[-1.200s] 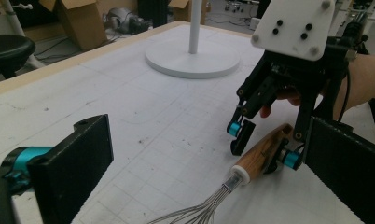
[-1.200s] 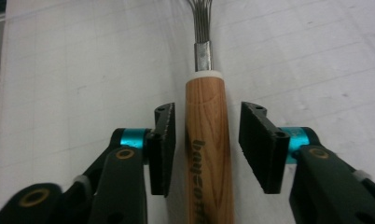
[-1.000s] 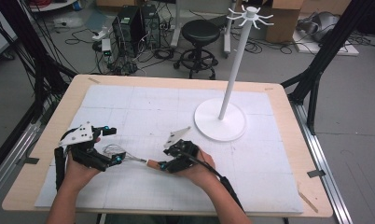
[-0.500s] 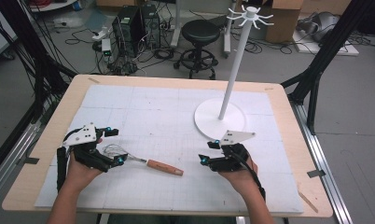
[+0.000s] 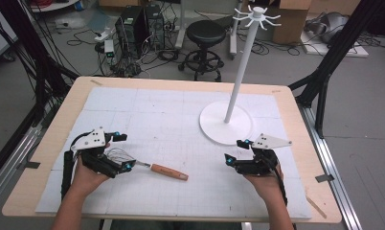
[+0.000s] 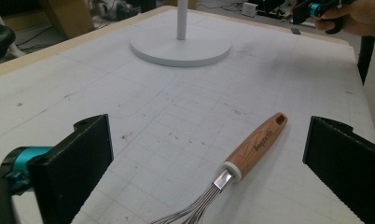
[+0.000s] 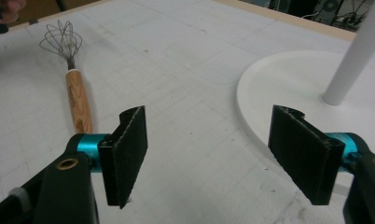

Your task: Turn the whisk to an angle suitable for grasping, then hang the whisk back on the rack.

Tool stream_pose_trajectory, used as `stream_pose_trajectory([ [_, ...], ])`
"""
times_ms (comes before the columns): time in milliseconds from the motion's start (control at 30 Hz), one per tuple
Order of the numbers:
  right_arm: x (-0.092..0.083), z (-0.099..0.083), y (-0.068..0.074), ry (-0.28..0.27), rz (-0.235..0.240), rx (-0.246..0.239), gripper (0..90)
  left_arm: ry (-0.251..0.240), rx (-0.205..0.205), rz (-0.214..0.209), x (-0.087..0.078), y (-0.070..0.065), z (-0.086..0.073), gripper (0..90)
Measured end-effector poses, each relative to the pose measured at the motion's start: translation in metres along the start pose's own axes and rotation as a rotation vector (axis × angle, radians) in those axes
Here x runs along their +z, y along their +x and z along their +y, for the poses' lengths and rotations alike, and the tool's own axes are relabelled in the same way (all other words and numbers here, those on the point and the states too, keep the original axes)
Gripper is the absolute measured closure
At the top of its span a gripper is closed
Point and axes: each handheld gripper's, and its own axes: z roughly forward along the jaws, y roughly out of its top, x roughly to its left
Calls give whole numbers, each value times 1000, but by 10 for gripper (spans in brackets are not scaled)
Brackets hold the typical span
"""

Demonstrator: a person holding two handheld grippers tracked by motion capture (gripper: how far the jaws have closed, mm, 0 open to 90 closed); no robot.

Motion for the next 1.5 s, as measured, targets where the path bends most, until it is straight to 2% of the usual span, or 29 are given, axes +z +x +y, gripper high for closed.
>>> stream_pose_trajectory([
  [433, -21, 0, -11, -91, -70, 33, 166, 0, 8, -11, -1, -2, 2, 22],
  [1000, -21, -1, -13, -73, -85, 31, 158, 39, 18, -29, 10, -8, 3, 22],
  [1200, -24, 0, -13, -73, -96, 30, 158, 99, 37, -50, 23, -14, 11, 22],
  [1333, -27, 0, -14, -77, -98, 29, 158, 187, 73, -65, 38, -19, 21, 21],
  [1467, -27, -1, -15, -83, -100, 33, 158, 254, 110, -78, 56, -25, 28, 22],
  [1500, -27, -1, -15, -80, -99, 35, 158, 285, 132, -80, 60, -26, 29, 22],
])
